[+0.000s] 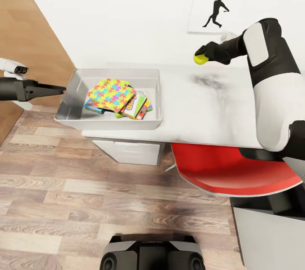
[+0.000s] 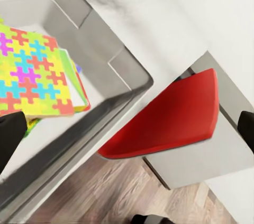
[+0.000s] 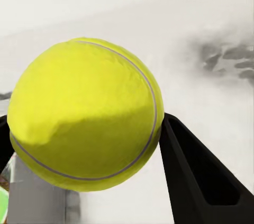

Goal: Put all the toys in the child's room - the three board games (two on the bed and one on the table), the two jigsaw puzzles on the table, and the tennis ball on the table - inside the toy box on the table in the child's room.

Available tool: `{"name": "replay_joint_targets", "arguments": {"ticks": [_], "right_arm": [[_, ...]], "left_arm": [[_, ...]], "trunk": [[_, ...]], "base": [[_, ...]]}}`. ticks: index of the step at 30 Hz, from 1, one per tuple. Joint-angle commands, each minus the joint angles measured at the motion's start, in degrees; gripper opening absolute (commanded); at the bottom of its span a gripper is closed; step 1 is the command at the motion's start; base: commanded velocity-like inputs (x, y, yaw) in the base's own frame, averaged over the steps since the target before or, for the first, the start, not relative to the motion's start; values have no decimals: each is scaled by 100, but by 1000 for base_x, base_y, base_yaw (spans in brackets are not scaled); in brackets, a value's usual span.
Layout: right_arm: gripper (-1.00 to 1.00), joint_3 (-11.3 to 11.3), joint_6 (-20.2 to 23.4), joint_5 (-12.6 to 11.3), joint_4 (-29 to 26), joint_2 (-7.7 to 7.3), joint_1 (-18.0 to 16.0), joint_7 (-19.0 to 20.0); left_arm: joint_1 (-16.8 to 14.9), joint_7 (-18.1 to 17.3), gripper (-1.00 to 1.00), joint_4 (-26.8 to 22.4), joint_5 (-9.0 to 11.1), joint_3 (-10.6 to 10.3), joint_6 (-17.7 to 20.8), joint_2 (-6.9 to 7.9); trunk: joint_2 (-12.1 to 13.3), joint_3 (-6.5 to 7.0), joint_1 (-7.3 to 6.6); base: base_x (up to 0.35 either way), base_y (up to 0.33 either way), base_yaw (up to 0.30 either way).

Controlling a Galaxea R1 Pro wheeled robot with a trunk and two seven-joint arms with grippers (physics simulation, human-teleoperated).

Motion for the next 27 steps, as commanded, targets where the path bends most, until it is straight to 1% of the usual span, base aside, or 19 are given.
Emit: {"name": "replay_joint_targets", "arguments": {"ticks": [1,4,5,6,8,12,13,15,16,17,18,19,20,21,23,24,25,26,27], "right_arm": [[-100,-8,20,-68,-3,38,-4,-53],[-100,-8,20,-70,-5,174,-14,-53],[-100,-8,20,-69,-4,199,-21,-55],[-100,-8,20,-66,-3,279,-53,-57],[-100,-8,20,-65,-2,375,-111,-60],[-100,-8,20,-64,-5,467,-195,-61],[-100,-8,20,-64,-7,488,-220,-62],[-100,-8,20,-59,-13,527,-247,-62],[-100,-5,20,-57,-15,571,-251,-62],[-100,-3,20,-57,-16,632,-254,-62],[-100,-2,20,-56,-17,662,-253,-62],[-100,1,20,-54,-18,745,-250,-62],[-100,4,20,-51,-18,786,-247,-62],[-100,5,20,-50,-18,801,-246,-62],[-100,8,20,-53,-18,834,-219,-62],[-100,12,20,-54,-19,844,-203,-62],[-100,19,20,-53,-19,851,-190,-62],[-100,22,20,-53,-19,853,-184,-62],[-100,30,20,-52,-19,858,-176,-62]], "left_arm": [[-4,-22,100,62,0,-5,61,26],[-4,-22,100,278,-2,-7,61,127],[-4,-22,100,307,-3,-7,61,142],[-4,-22,100,390,-6,-7,61,182],[-4,-22,100,559,-11,-7,61,246],[1,-22,100,924,-40,-12,61,347],[7,-22,100,1088,-49,-13,61,397],[28,-22,100,1385,-101,-17,61,475],[39,-22,100,1496,-151,-20,61,497],[47,-22,100,1592,-236,-22,61,513],[53,-22,100,1639,-296,-22,58,519],[70,-22,100,1767,-542,-33,51,530],[96,-22,100,1830,-739,-41,44,531],[114,-22,100,1853,-843,-45,41,531],[281,-18,100,1905,-1316,-54,27,509],[387,50,100,1919,-1508,-58,21,490],[495,132,100,1929,-1657,-62,16,469],[550,182,100,1933,-1716,-63,10,455],[668,326,100,1939,-1801,-65,-4,422]], "trunk": [[-9,2,4],[-9,30,4],[-9,40,4],[-9,49,4],[-9,68,4],[-9,106,4],[-9,116,4],[-9,134,4],[-9,144,4],[-9,153,4],[-9,163,4],[-9,172,4],[-9,182,4],[-9,191,4],[-9,210,4],[-9,220,4],[-9,229,4],[-9,239,4],[-9,248,4]], "base": [[-6,43,64],[-3,18,64],[-1,7,64],[-1,4,64],[0,2,64],[0,1,64],[0,0,64],[0,0,65],[0,0,67],[0,0,68],[0,0,69],[0,0,70],[0,0,71],[0,0,71],[0,0,71],[0,0,72],[0,0,72],[0,0,72],[0,0,72]]}}
